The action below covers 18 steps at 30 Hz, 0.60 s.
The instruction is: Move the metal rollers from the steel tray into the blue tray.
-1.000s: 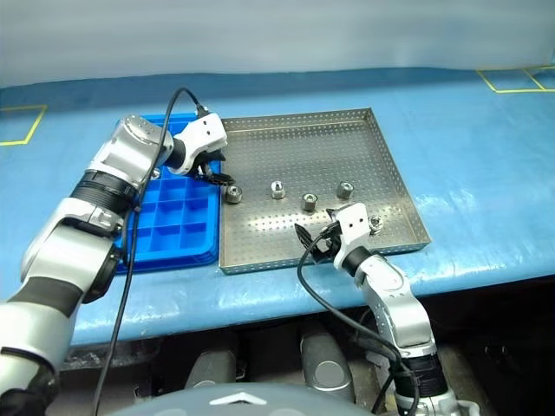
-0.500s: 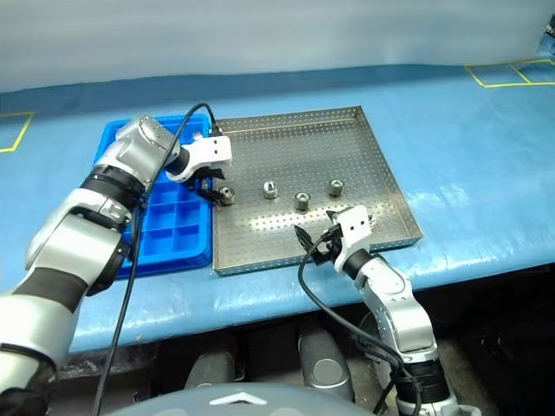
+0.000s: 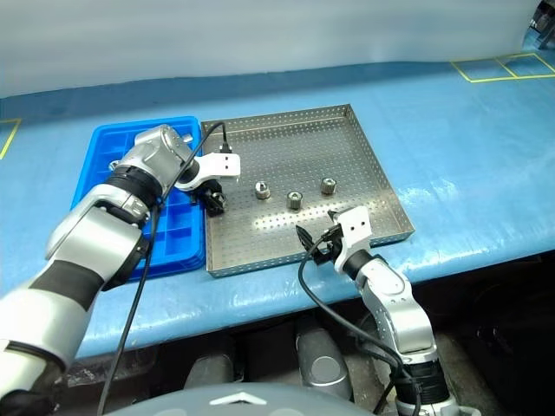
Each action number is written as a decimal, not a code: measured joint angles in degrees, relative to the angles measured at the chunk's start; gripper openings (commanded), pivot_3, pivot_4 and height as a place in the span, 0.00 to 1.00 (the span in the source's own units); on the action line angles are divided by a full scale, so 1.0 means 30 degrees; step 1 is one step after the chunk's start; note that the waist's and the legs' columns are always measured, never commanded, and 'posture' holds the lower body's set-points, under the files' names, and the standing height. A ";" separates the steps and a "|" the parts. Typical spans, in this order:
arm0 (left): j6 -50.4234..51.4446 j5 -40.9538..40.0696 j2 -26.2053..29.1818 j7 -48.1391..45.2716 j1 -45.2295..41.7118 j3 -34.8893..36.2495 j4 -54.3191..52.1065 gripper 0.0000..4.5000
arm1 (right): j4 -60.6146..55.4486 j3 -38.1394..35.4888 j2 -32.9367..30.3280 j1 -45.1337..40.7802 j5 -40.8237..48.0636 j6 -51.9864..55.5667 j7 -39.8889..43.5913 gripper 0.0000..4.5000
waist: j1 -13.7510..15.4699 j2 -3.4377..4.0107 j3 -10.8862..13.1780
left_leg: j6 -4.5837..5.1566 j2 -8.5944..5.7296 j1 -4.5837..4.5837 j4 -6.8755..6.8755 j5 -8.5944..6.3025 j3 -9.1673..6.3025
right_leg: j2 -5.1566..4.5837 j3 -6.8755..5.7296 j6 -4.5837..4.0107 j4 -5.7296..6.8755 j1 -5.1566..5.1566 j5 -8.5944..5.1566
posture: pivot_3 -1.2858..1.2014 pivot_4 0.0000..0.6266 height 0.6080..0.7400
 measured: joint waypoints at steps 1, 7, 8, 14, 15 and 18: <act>0.0047 -0.0018 -0.0015 0.0140 -0.0011 0.0079 0.0042 0.40 | -0.0001 0.0000 0.0005 -0.0002 -0.0001 -0.0002 -0.0020 1.00 | -0.0027 0.0000 0.0000 | 0.0000 -0.0002 -0.0001 0.0000 0.0000 0.0000 | -0.0003 0.0000 0.0002 0.0000 0.0001 -0.0001 | 0.43 0.24 1.00; 0.1010 -0.1948 -0.0129 0.1993 0.0229 0.3128 -0.0577 0.40 | 0.0001 -0.0008 0.0009 -0.0246 -0.0012 -0.0025 -0.0104 1.00 | -0.0069 -0.0009 0.0009 | 0.0000 -0.0007 -0.0020 0.0005 0.0000 -0.0009 | -0.0014 -0.0004 0.0016 0.0000 -0.0006 -0.0006 | 0.44 0.24 1.00; 0.1258 -0.2543 -0.0144 0.2422 0.0476 0.3847 -0.1267 0.40 | 0.0010 0.0001 0.0009 -0.0309 -0.0011 -0.0031 -0.0099 1.00 | -0.0053 -0.0011 0.0009 | 0.0000 -0.0007 -0.0027 0.0003 0.0000 -0.0021 | -0.0014 -0.0012 0.0018 -0.0003 -0.0007 -0.0007 | 0.45 0.24 1.00; 0.5112 -0.6191 -0.1704 0.9581 0.9168 1.0012 -1.6320 0.40 | 0.0764 0.0355 -0.0054 -0.1418 -0.0085 -0.0111 0.0399 1.00 | 0.0186 0.0005 0.0001 | 0.0013 0.0000 0.0015 -0.0046 -0.0013 -0.0020 | -0.0026 0.0006 -0.0038 0.0050 -0.0007 -0.0001 | 0.49 0.24 1.00; 0.5824 -0.6412 -0.2095 1.0219 1.0534 1.0386 -1.8359 0.40 | 0.0931 0.0505 -0.0094 -0.1554 -0.0114 -0.0109 0.0531 1.00 | 0.0320 0.0005 0.0003 | 0.0013 0.0003 0.0018 -0.0048 -0.0013 -0.0025 | -0.0022 0.0004 -0.0065 0.0059 -0.0012 0.0007 | 0.51 0.24 1.00; 0.8072 -0.6763 -0.4205 1.3454 1.4787 1.1313 -2.4483 0.40 | 0.1579 0.0954 -0.0090 -0.2342 -0.0158 -0.0097 0.1023 1.00 | 0.1226 -0.0015 0.0014 | 0.0010 -0.0017 0.0024 0.0025 -0.0011 -0.0053 | -0.0029 -0.0020 -0.0077 0.0162 -0.0015 -0.0011 | 0.53 0.24 1.00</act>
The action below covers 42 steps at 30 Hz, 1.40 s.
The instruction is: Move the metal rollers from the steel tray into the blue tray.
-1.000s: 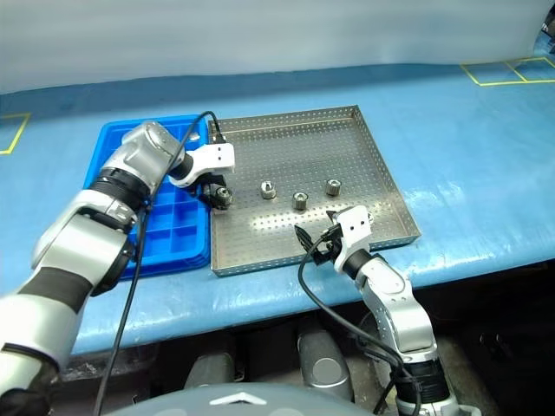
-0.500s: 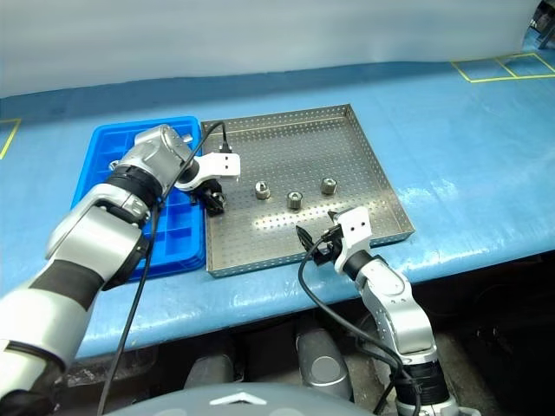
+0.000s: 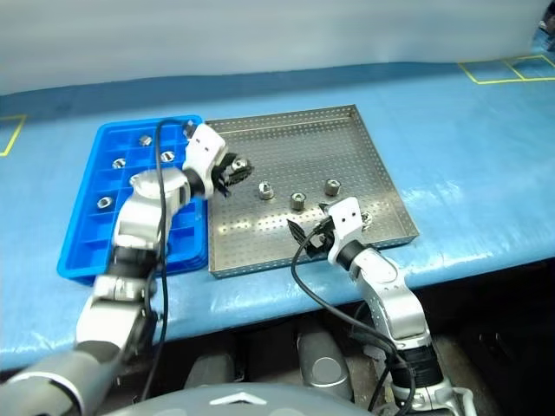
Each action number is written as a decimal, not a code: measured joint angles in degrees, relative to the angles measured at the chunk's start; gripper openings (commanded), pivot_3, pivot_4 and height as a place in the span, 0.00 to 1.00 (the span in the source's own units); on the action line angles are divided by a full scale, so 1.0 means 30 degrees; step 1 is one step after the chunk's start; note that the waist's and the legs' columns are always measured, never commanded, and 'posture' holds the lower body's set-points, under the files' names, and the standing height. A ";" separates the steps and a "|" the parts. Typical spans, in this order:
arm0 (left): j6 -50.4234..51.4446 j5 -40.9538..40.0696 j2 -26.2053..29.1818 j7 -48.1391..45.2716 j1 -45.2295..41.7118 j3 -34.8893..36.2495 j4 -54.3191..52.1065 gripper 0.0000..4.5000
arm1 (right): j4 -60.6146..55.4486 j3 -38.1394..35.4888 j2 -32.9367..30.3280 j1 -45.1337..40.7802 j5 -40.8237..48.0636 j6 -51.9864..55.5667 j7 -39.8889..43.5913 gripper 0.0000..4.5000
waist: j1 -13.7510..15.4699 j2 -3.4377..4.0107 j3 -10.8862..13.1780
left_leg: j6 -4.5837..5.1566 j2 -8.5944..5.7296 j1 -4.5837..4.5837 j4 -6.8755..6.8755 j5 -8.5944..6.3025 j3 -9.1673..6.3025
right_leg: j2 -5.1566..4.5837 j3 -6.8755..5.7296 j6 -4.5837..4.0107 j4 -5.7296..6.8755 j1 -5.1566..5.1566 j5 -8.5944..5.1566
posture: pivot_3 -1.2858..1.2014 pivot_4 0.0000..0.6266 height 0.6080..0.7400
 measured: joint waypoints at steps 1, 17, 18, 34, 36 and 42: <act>0.0152 0.0125 -0.0517 0.1013 0.0611 0.0174 -0.1000 0.40 | 0.0061 0.0117 0.0009 -0.0218 0.0004 0.0005 0.0136 1.00 | 0.0254 -0.0003 0.0002 | -0.0008 -0.0007 0.0016 0.0012 0.0005 0.0003 | -0.0004 0.0004 0.0034 0.0024 0.0007 -0.0022 | 0.55 0.24 1.00; -0.0433 0.4026 -0.4278 1.4778 0.8459 0.2884 -0.8658 0.40 | 0.2086 0.1966 0.0007 -0.2498 -0.0008 0.0143 0.2658 1.00 | 0.3311 -0.0193 0.0091 | -0.0006 -0.0023 0.0245 0.0036 0.0124 0.0004 | -0.0003 -0.0008 -0.0073 -0.0022 0.0259 -0.0074 | 0.61 0.24 1.00; -0.0426 0.3752 -0.4277 1.4792 0.8459 0.2879 -0.8659 0.40 | 0.2085 0.1982 0.0007 -0.2512 -0.0007 0.0145 0.2709 1.00 | 0.3372 -0.0193 0.0091 | -0.0007 -0.0023 0.0245 0.0032 0.0123 0.0007 | -0.0003 -0.0008 -0.0073 -0.0031 0.0261 -0.0074 | 0.61 0.24 1.00; 0.1768 0.2033 -0.4220 1.4496 0.8410 0.2404 -0.8207 0.82 | 0.2044 0.1937 -0.0031 -0.2278 -0.0008 0.0504 0.2521 1.00 | 0.3405 -0.0195 0.0093 | -0.0029 -0.0008 0.0167 -0.0128 0.0086 0.0006 | -0.0009 -0.0027 -0.0075 -0.0269 0.0237 -0.0068 | 0.58 0.24 1.00; 0.1651 0.2124 -0.4167 1.4594 0.8393 0.2354 -0.8178 0.82 | 0.2018 0.1876 -0.0039 -0.2259 -0.0008 0.0504 0.2430 1.00 | 0.3386 -0.0196 0.0093 | -0.0030 -0.0008 0.0168 -0.0127 0.0086 0.0006 | -0.0008 -0.0027 -0.0074 -0.0271 0.0237 -0.0068 | 0.58 0.24 1.00; -0.0895 0.1883 -0.0291 1.0266 0.5902 -0.1146 -0.7224 0.82 | 0.1223 0.1789 -0.0022 -0.1614 -0.0007 0.0528 0.1930 1.00 | 0.3366 -0.0191 0.0095 | -0.0047 -0.0011 0.0156 -0.0110 0.0095 -0.0003 | -0.0010 -0.0044 -0.0078 -0.0274 0.0235 -0.0071 | 0.53 0.24 1.00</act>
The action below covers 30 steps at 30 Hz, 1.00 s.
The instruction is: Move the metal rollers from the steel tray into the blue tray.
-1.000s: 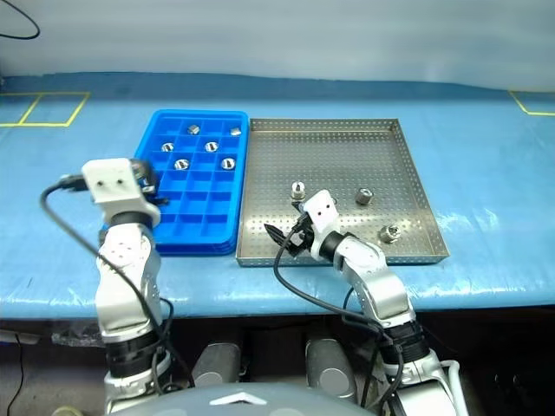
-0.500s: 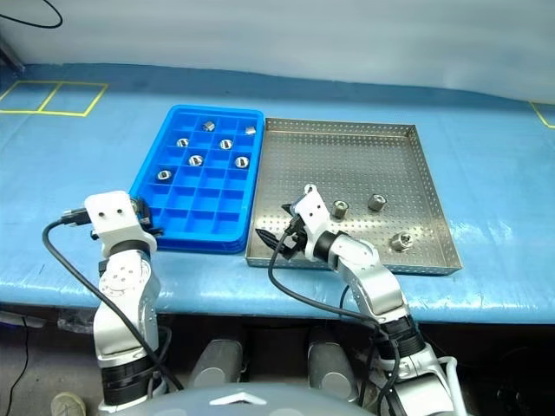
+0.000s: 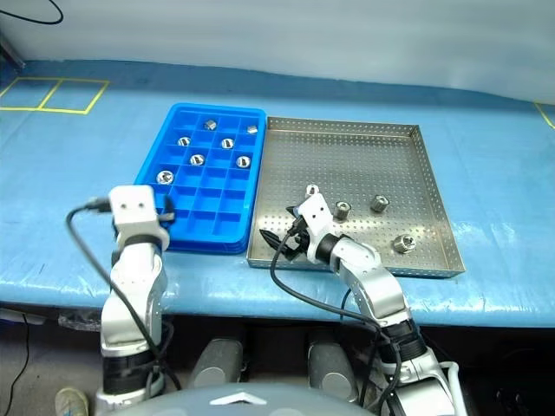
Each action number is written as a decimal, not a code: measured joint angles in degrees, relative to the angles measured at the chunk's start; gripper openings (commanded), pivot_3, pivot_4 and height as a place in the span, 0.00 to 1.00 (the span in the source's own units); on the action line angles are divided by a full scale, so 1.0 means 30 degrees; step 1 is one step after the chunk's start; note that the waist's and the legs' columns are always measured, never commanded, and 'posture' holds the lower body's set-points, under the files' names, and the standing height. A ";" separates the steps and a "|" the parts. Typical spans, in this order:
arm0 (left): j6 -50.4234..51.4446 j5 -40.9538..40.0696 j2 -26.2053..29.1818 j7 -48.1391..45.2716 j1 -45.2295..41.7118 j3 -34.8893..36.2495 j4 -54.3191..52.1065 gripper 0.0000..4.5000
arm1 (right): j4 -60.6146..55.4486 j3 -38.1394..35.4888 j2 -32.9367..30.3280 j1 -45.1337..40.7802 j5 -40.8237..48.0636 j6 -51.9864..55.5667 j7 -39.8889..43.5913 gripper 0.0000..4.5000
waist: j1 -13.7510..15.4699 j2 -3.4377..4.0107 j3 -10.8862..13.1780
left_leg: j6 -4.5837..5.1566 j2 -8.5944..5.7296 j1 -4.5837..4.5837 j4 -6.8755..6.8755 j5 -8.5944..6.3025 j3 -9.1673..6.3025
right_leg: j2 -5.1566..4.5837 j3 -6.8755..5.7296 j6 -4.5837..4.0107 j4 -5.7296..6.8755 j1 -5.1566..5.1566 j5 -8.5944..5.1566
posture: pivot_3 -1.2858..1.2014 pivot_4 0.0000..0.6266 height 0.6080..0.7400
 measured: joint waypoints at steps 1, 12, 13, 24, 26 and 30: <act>-0.0593 -0.0459 0.0505 -0.1334 -0.0881 -0.0690 0.0241 0.82 | -0.0270 -0.0094 -0.0007 0.0239 0.0002 0.0021 -0.0148 1.00 | -0.0052 0.0002 -0.0001 | 0.0000 -0.0010 -0.0010 0.0006 -0.0001 0.0018 | -0.0015 0.0009 0.0002 -0.0011 0.0001 0.0000 | 0.52 0.24 1.00; -0.3589 -0.1922 0.2492 -0.9473 -0.9855 -0.4379 1.3882 0.82 | -0.2629 -0.1630 0.0043 0.3114 0.0008 0.0224 -0.2280 1.00 | -0.2179 0.0042 -0.0019 | 0.0016 -0.0001 -0.0137 0.0008 -0.0010 -0.0002 | 0.0027 0.0023 0.0033 0.0033 -0.0141 0.0016 | 0.45 0.24 1.00; -0.4046 -0.1840 0.2390 -0.9553 -1.0482 -0.4457 1.5254 0.82 | -0.2799 -0.1620 0.0049 0.3214 0.0006 0.0239 -0.2418 1.00 | -0.2383 0.0044 -0.0018 | 0.0017 -0.0004 -0.0141 0.0006 -0.0011 0.0002 | 0.0025 0.0031 0.0078 0.0033 -0.0146 0.0041 | 0.44 0.24 1.00; -0.6213 -0.2244 0.0304 -1.0484 -1.4289 -0.3581 2.4030 0.82 | -0.3666 -0.1799 0.0274 0.4570 0.0002 0.0283 -0.3325 1.00 | -0.4175 0.0042 -0.0018 | 0.0035 -0.0013 -0.0180 -0.0009 -0.0023 -0.0009 | 0.0021 0.0048 0.0149 0.0020 -0.0170 0.0067 | 0.42 0.24 1.00; -0.6183 -0.2181 0.0288 -1.0629 -1.4317 -0.3585 2.4363 0.82 | -0.3669 -0.1782 0.0278 0.4590 0.0002 0.0284 -0.3382 1.00 | -0.4463 0.0043 -0.0018 | 0.0034 -0.0011 -0.0175 -0.0008 -0.0022 -0.0012 | 0.0022 0.0049 0.0152 0.0030 -0.0169 0.0067 | 0.42 0.24 1.00; -0.5617 -0.1932 0.0345 -1.0989 -1.4325 -0.3706 2.4799 0.82 | -0.3668 -0.1775 0.0276 0.4593 0.0003 0.0284 -0.3388 1.00 | -0.4928 0.0043 -0.0017 | 0.0033 -0.0012 -0.0174 -0.0008 -0.0021 -0.0023 | 0.0025 0.0048 0.0153 0.0039 -0.0169 0.0068 | 0.42 0.24 1.00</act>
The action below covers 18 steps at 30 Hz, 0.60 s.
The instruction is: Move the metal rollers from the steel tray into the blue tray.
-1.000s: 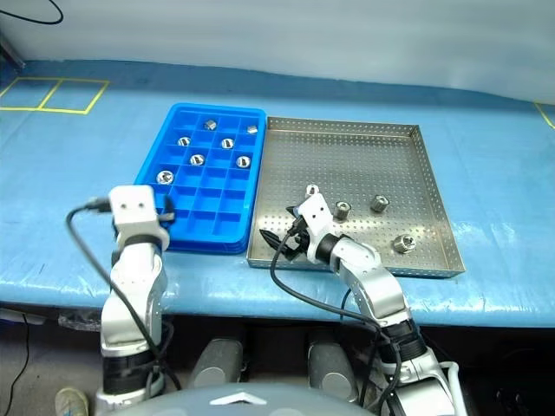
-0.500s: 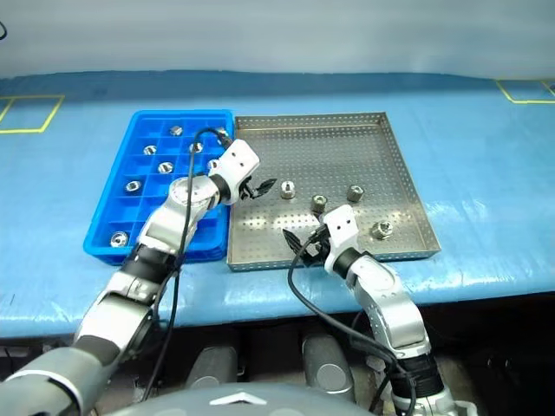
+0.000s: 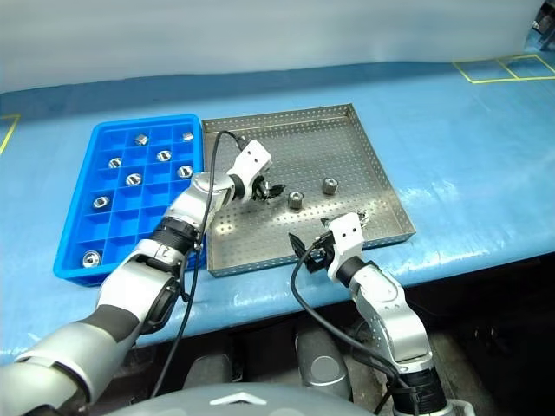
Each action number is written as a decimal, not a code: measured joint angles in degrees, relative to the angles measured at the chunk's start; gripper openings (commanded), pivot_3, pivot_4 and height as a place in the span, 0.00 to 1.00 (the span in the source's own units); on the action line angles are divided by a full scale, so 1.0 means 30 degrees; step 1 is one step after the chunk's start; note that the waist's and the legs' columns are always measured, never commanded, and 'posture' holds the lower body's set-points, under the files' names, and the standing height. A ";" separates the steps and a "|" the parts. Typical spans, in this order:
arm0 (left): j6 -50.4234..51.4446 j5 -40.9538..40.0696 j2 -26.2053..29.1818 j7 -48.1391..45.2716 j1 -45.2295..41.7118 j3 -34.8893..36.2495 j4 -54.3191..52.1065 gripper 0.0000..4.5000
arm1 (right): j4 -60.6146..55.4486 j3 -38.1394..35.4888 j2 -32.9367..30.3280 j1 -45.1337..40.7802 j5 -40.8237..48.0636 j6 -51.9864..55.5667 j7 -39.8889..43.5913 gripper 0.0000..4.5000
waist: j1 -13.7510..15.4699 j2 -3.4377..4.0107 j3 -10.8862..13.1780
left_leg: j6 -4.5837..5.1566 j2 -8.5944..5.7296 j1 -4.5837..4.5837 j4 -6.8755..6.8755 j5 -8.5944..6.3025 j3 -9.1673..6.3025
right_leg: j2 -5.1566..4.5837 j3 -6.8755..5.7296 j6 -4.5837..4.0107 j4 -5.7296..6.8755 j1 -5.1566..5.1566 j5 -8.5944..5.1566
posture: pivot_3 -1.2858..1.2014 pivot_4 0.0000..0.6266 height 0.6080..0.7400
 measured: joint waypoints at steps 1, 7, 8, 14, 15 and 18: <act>0.0225 0.0115 0.0072 -0.0175 0.0000 -0.0140 -0.0001 0.78 | 0.0000 0.0000 0.0000 -0.0004 0.0000 0.0000 0.0001 1.00 | -0.0076 0.0000 0.0000 | 0.0001 -0.0001 0.0000 0.0000 0.0000 -0.0001 | -0.0001 -0.0001 0.0001 -0.0001 0.0002 0.0000 | 0.42 0.24 1.00; 0.1159 0.0184 0.0041 -0.0594 0.0320 -0.0301 -0.0692 0.39 | 0.0020 0.0035 0.0013 -0.0157 -0.0002 0.0000 0.0031 1.00 | -0.0200 0.0000 0.0000 | -0.0001 0.0000 0.0010 0.0003 0.0002 -0.0004 | -0.0001 0.0002 0.0010 0.0005 0.0008 0.0006 | 0.43 0.24 1.00; 0.1197 0.0195 0.0043 -0.0559 0.0342 -0.0300 -0.0746 0.39 | 0.0021 0.0040 0.0017 -0.0161 -0.0002 0.0000 0.0033 1.00 | -0.0203 0.0000 0.0000 | -0.0003 0.0000 0.0011 0.0004 0.0003 -0.0004 | -0.0001 0.0003 0.0014 0.0007 0.0008 0.0008 | 0.43 0.24 1.00; 0.1588 0.0052 0.0092 0.0620 0.1069 0.0117 -0.1812 0.39 | 0.0095 0.0257 0.0094 -0.0252 -0.0004 -0.0006 0.0055 1.00 | -0.0270 0.0001 0.0000 | -0.0004 0.0002 0.0028 0.0011 0.0007 0.0005 | 0.0001 0.0016 0.0026 0.0019 0.0012 0.0016 | 0.43 0.24 1.00; 0.1737 -0.0018 0.0187 0.0904 0.1204 0.0404 -0.2046 0.39 | 0.0115 0.0252 0.0093 -0.0250 -0.0004 -0.0007 0.0054 1.00 | -0.0271 0.0002 0.0000 | -0.0004 0.0002 0.0028 0.0009 0.0007 0.0005 | 0.0001 0.0017 0.0025 0.0021 0.0011 0.0016 | 0.43 0.24 1.00; 0.2029 -0.0335 0.0269 0.1625 0.1692 0.1252 -0.2958 0.39 | 0.0187 0.0257 0.0102 -0.0270 -0.0004 -0.0017 0.0055 1.00 | -0.0193 0.0003 0.0002 | -0.0004 0.0000 0.0013 -0.0001 0.0006 -0.0004 | -0.0001 0.0012 0.0023 0.0015 0.0002 0.0014 | 0.43 0.24 1.00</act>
